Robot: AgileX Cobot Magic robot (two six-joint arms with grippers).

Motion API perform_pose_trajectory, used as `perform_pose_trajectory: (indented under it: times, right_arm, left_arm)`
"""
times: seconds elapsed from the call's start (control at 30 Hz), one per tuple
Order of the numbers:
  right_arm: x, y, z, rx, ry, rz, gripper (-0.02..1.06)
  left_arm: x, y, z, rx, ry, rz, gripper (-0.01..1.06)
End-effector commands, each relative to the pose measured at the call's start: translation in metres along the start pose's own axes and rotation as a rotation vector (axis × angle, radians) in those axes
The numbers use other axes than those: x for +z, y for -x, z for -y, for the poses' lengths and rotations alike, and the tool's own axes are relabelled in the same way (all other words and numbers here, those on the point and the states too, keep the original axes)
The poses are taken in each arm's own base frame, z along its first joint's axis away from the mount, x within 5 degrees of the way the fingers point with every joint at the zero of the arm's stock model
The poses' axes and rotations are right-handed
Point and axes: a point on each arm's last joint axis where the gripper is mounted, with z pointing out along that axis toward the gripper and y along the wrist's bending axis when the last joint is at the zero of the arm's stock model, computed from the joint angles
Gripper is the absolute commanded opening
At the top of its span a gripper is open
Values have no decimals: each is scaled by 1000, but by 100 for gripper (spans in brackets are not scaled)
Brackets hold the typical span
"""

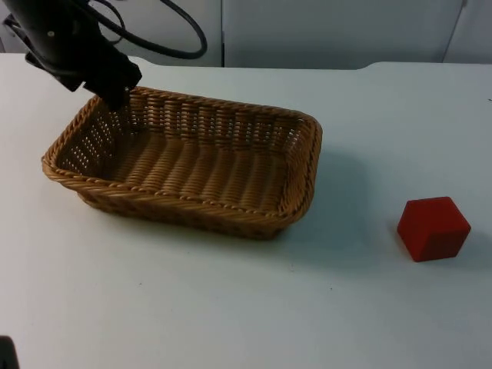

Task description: Pick up the basket with the left hand and place the cube into the basket with the right hand.

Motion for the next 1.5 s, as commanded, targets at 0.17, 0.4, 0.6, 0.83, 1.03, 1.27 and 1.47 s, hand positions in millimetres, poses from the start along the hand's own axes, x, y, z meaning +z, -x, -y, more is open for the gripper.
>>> perform_pose_trajectory:
  times: [0.17,0.4,0.6,0.83,1.03,1.27,1.47]
  right_arm:
    - [1,-1,0,5,-6,3,0]
    - [1,-1,0,5,-6,3,0]
    - [1,-1,0,5,-6,3,0]
    - [1,-1,0,5,-6,3,0]
    - [1,-1,0,5,-6,3,0]
    - [1,-1,0,5,-6,3,0]
    - [1,-1,0,5,-6,3,0]
  left_arm:
    - [28,-15,5,-55,-27,-118,62]
    - [27,-20,7,-115,-36,-172,0]
    - [0,-16,8,-163,-59,-190,0]
    - [-54,-5,6,-203,-59,-121,0]
    - [-91,2,8,-271,-121,-33,0]
    - [-118,5,-3,-324,-189,72,0]
    - [-124,-7,-15,-393,-213,126,0]
